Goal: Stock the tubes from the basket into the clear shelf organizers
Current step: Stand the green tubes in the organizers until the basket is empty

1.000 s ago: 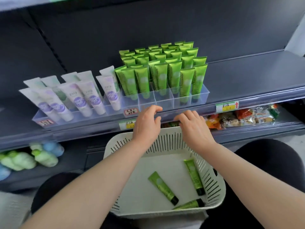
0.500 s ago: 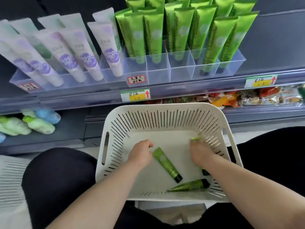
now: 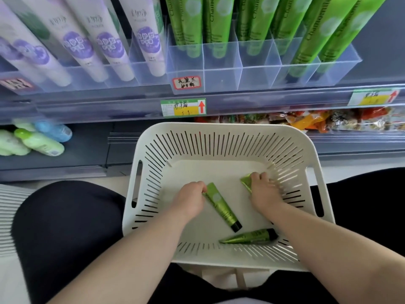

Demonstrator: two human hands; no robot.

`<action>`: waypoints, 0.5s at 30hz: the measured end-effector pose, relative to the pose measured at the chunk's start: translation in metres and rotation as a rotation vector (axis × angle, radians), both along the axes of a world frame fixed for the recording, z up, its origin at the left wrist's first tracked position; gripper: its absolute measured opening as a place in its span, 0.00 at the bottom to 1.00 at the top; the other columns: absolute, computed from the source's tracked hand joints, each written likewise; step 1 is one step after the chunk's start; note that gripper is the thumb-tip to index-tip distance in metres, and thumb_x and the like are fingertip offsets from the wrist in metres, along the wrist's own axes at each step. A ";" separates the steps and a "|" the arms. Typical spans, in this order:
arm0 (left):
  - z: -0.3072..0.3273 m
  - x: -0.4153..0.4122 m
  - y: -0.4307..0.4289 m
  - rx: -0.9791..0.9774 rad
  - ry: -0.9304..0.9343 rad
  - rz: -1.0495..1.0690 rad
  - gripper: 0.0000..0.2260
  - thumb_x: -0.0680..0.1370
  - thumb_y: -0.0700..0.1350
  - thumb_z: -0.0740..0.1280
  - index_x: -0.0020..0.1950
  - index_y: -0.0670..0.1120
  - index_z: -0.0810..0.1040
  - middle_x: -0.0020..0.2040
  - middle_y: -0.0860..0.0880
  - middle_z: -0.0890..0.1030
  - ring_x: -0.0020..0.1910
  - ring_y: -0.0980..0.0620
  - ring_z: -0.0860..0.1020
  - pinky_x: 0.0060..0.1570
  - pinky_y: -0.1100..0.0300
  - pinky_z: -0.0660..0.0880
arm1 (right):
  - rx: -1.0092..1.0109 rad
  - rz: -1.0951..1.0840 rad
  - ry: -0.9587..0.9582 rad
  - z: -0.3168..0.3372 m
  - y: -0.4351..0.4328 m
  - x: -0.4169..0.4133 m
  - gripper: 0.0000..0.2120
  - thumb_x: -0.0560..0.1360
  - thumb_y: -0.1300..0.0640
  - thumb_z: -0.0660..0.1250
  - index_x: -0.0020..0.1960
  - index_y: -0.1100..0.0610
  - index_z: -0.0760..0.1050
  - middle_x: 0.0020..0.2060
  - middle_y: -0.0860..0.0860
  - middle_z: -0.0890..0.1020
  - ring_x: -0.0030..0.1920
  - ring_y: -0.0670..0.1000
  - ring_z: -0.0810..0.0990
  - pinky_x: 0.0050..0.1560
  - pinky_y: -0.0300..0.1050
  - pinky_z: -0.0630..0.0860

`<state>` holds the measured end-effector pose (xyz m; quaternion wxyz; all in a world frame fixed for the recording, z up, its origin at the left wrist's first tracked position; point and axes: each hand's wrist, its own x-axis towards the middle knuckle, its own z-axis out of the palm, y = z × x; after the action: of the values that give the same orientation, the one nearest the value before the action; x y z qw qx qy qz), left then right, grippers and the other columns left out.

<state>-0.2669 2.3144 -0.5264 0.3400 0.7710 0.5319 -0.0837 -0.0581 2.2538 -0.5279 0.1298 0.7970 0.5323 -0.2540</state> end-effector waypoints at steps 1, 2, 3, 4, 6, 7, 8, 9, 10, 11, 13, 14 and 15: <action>0.001 -0.001 0.000 0.002 -0.001 -0.001 0.13 0.79 0.38 0.59 0.62 0.47 0.75 0.61 0.47 0.77 0.59 0.47 0.74 0.58 0.55 0.72 | -0.006 0.001 -0.016 -0.001 0.000 0.000 0.22 0.75 0.63 0.61 0.68 0.59 0.60 0.60 0.60 0.68 0.57 0.61 0.73 0.53 0.53 0.75; 0.002 -0.003 0.000 0.004 -0.001 0.002 0.13 0.79 0.38 0.59 0.62 0.47 0.75 0.61 0.47 0.77 0.59 0.47 0.74 0.58 0.55 0.72 | -0.016 0.015 -0.031 -0.002 0.000 0.000 0.25 0.75 0.63 0.61 0.70 0.59 0.57 0.60 0.61 0.69 0.57 0.61 0.73 0.52 0.52 0.76; 0.003 -0.004 0.000 0.005 0.001 0.008 0.13 0.79 0.39 0.59 0.62 0.47 0.75 0.62 0.47 0.76 0.59 0.47 0.74 0.58 0.55 0.72 | -0.027 0.036 -0.043 -0.002 0.000 0.000 0.28 0.75 0.63 0.61 0.72 0.58 0.54 0.61 0.61 0.69 0.57 0.60 0.73 0.51 0.52 0.75; 0.003 -0.006 0.001 0.007 0.005 0.013 0.13 0.79 0.39 0.59 0.62 0.47 0.75 0.62 0.47 0.76 0.60 0.47 0.74 0.59 0.56 0.71 | -0.034 0.057 -0.044 -0.003 0.000 0.001 0.29 0.75 0.62 0.60 0.73 0.57 0.53 0.61 0.60 0.70 0.58 0.60 0.72 0.51 0.51 0.74; 0.002 -0.007 0.001 0.014 0.017 0.017 0.14 0.79 0.38 0.60 0.63 0.47 0.75 0.62 0.47 0.76 0.61 0.48 0.74 0.59 0.57 0.70 | -0.028 0.106 0.002 -0.002 0.000 -0.001 0.23 0.76 0.61 0.58 0.70 0.55 0.60 0.59 0.57 0.74 0.57 0.57 0.72 0.46 0.48 0.70; 0.002 -0.007 0.001 0.015 0.021 0.024 0.14 0.79 0.39 0.60 0.63 0.47 0.75 0.62 0.47 0.77 0.61 0.48 0.74 0.59 0.57 0.70 | -0.022 0.138 0.025 -0.001 0.000 -0.002 0.19 0.76 0.58 0.57 0.67 0.54 0.64 0.57 0.55 0.76 0.56 0.56 0.73 0.44 0.47 0.67; 0.001 -0.005 0.002 0.013 0.024 0.037 0.14 0.79 0.39 0.61 0.63 0.47 0.76 0.62 0.47 0.77 0.61 0.48 0.74 0.59 0.58 0.70 | -0.018 0.170 0.036 0.001 0.001 -0.004 0.16 0.77 0.55 0.57 0.65 0.53 0.66 0.56 0.54 0.77 0.55 0.55 0.74 0.43 0.46 0.66; 0.001 -0.004 0.002 0.008 0.027 0.056 0.14 0.79 0.39 0.61 0.62 0.47 0.76 0.62 0.47 0.77 0.60 0.48 0.74 0.58 0.58 0.70 | -0.013 0.189 0.042 0.005 0.002 -0.006 0.14 0.78 0.52 0.57 0.63 0.52 0.68 0.55 0.52 0.78 0.54 0.54 0.74 0.43 0.45 0.65; 0.001 -0.001 0.003 0.002 0.030 0.075 0.14 0.78 0.39 0.61 0.63 0.48 0.75 0.62 0.47 0.77 0.61 0.48 0.75 0.58 0.58 0.71 | -0.004 0.189 0.055 0.009 0.004 -0.007 0.14 0.79 0.49 0.57 0.63 0.51 0.69 0.53 0.51 0.78 0.52 0.54 0.75 0.42 0.45 0.66; 0.001 0.002 0.005 -0.006 0.036 0.087 0.14 0.78 0.39 0.61 0.63 0.48 0.75 0.62 0.47 0.77 0.61 0.48 0.74 0.59 0.57 0.71 | 0.015 0.176 0.073 0.015 0.005 -0.008 0.14 0.79 0.47 0.57 0.62 0.51 0.69 0.51 0.50 0.79 0.50 0.53 0.76 0.40 0.45 0.66; 0.002 0.009 0.009 -0.018 0.051 0.087 0.15 0.78 0.38 0.61 0.64 0.47 0.74 0.64 0.46 0.76 0.62 0.47 0.74 0.61 0.56 0.71 | 0.105 0.132 0.115 0.028 0.008 -0.008 0.12 0.78 0.47 0.58 0.59 0.50 0.70 0.44 0.49 0.78 0.43 0.52 0.76 0.35 0.43 0.68; 0.001 0.012 0.012 -0.018 0.059 0.080 0.16 0.78 0.37 0.61 0.65 0.46 0.74 0.64 0.46 0.75 0.63 0.46 0.73 0.62 0.55 0.71 | 0.171 0.116 0.135 0.036 0.009 -0.007 0.11 0.78 0.47 0.59 0.58 0.49 0.70 0.42 0.48 0.77 0.40 0.51 0.76 0.32 0.43 0.68; 0.001 0.016 0.015 -0.015 0.069 0.073 0.17 0.78 0.36 0.61 0.65 0.46 0.73 0.65 0.45 0.75 0.64 0.46 0.73 0.63 0.54 0.70 | 0.235 0.107 0.155 0.043 0.009 -0.006 0.10 0.78 0.48 0.60 0.56 0.49 0.71 0.41 0.47 0.76 0.39 0.51 0.75 0.31 0.42 0.68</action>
<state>-0.2511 2.3290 -0.5252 0.3299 0.7452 0.5705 -0.1016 -0.0641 2.2627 -0.4847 0.0072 0.7552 0.6086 -0.2434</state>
